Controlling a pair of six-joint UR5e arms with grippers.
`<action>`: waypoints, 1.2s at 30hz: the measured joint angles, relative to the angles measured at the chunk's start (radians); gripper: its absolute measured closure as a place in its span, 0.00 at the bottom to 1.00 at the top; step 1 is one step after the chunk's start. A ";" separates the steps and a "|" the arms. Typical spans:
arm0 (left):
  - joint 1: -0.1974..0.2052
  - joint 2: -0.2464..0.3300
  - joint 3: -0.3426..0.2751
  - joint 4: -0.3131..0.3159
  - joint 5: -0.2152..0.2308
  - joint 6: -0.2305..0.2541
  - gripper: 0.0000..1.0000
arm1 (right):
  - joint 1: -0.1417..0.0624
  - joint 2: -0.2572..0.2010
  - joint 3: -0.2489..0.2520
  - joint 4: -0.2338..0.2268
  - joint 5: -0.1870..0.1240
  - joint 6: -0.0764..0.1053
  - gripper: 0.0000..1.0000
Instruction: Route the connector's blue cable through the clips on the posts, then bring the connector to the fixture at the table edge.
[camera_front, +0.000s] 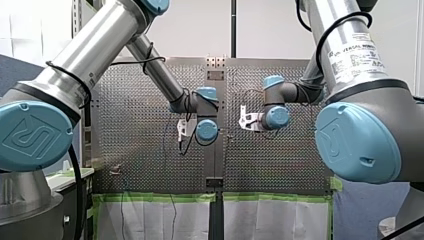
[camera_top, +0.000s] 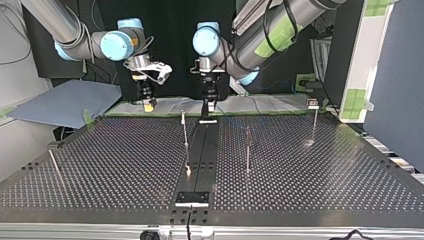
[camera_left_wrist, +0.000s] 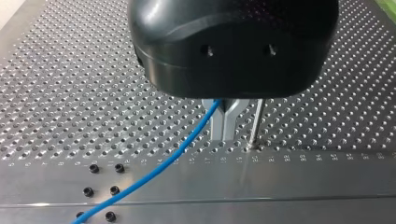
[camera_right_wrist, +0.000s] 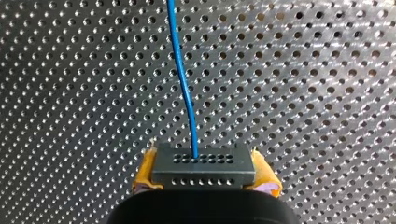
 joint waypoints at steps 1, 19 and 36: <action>0.000 0.000 -0.004 0.004 0.000 0.000 1.00 | -0.002 0.000 0.004 -0.007 0.000 -0.001 1.00; -0.015 -0.082 -0.012 0.059 -0.004 0.008 1.00 | -0.008 0.058 0.015 -0.058 -0.025 -0.043 1.00; -0.023 -0.090 -0.010 0.068 -0.009 0.025 1.00 | -0.027 0.145 0.015 -0.167 -0.041 -0.041 1.00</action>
